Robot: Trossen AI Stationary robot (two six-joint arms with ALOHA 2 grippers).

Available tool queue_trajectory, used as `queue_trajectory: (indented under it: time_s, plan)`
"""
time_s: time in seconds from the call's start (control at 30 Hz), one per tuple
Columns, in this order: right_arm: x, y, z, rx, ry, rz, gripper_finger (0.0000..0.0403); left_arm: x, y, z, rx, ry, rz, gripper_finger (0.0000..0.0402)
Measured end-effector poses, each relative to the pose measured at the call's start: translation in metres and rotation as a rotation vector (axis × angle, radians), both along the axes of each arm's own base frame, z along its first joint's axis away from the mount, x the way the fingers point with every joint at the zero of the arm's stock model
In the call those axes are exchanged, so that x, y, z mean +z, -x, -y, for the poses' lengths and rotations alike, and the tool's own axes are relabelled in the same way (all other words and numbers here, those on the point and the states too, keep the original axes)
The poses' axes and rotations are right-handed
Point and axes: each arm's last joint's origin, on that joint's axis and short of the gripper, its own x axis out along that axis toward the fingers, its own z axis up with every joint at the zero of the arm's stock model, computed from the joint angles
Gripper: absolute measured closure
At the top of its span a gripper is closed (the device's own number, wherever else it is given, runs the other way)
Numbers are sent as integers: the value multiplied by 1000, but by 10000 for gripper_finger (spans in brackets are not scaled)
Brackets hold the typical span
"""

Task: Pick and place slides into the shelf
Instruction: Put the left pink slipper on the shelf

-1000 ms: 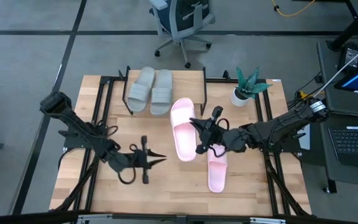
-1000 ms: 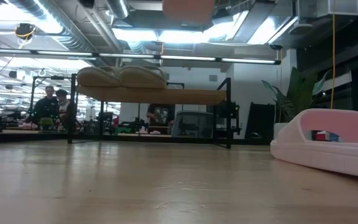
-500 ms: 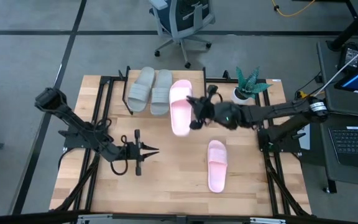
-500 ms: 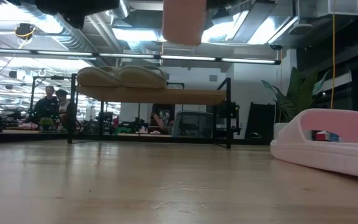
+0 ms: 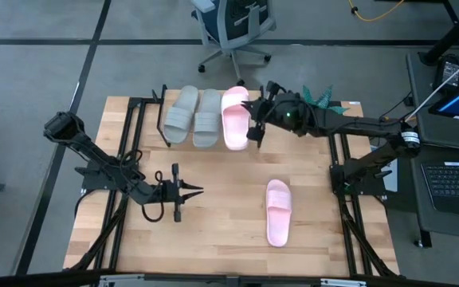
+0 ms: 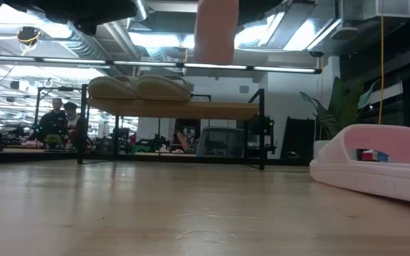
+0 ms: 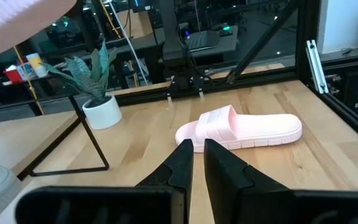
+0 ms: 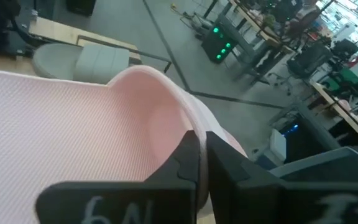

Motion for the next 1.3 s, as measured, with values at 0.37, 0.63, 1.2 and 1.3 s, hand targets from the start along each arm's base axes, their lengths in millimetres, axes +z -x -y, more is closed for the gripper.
queue_trajectory:
  time_s: [0.37,0.63,1.2,1.3]
  plan:
    - [-2,7,34,9,-29,-7,387,0,0,0,2,-4,-2,368]
    - [-5,10,50,-10,-39,-12,387,-2,0,-1,2,-14,-16,368]
    - [-43,-17,70,-16,19,-147,387,-4,0,-1,3,-28,-37,368]
    - [-45,-18,72,-15,15,-150,387,-4,0,-1,3,-30,-40,368]
